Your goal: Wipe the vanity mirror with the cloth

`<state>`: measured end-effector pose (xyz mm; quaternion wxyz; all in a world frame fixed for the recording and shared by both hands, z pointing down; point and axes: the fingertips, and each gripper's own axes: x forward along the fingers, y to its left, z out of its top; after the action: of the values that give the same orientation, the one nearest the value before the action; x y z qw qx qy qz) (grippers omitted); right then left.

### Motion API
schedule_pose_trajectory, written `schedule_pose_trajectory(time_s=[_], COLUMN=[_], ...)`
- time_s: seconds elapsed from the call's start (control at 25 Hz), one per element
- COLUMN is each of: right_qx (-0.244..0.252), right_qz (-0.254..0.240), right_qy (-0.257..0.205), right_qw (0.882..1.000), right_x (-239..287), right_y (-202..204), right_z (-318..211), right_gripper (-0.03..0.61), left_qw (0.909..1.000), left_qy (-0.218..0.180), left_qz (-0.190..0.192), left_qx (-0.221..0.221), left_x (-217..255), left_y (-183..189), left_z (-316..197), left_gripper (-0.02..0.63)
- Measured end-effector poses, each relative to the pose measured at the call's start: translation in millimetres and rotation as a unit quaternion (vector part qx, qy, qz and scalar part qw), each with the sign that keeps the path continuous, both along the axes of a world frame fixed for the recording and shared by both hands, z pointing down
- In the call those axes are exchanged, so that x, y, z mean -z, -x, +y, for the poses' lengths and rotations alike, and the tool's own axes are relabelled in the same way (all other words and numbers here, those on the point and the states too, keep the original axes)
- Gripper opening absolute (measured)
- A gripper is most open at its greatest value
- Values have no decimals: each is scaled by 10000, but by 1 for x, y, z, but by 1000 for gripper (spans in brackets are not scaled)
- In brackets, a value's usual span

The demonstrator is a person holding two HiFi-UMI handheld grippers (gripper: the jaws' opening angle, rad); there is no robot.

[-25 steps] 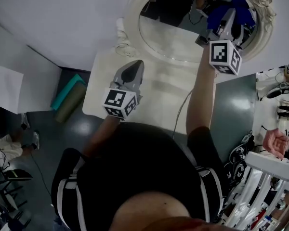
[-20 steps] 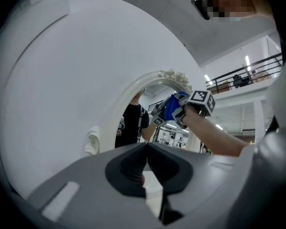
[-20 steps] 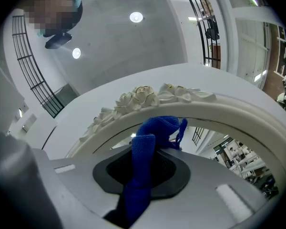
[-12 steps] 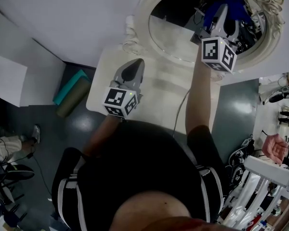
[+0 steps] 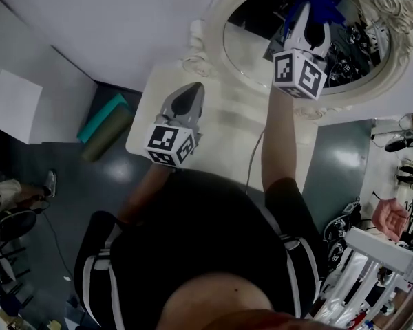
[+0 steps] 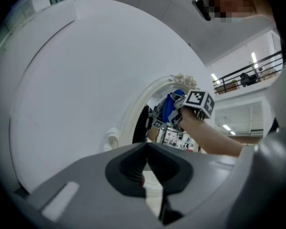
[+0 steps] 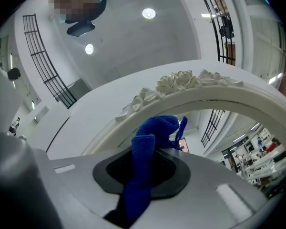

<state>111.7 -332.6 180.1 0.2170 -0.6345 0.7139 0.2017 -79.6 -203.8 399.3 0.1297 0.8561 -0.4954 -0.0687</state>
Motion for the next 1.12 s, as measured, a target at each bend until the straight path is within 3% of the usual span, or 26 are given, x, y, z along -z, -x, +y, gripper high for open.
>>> schedule_pose_trajectory(time_s=[0.4,0.92,1.12], right_qx=[99,582,626], right_qz=[473,402,284], right_qy=[98,293,258], right_qw=[9988,9971,9973], right_x=[-23,-55,-57], right_y=[50,95,95], right_z=[-10,-21,-20], right_gripper=[72,69,69], left_qw=[9999,9990,9986], left_qy=[-3,26,59], left_qz=[28,28,8], left_qx=[165,447,526], left_x=[0,-3,-6], left_y=[15,39,46], left_z=[2,10,16], left_gripper=[12,12,12])
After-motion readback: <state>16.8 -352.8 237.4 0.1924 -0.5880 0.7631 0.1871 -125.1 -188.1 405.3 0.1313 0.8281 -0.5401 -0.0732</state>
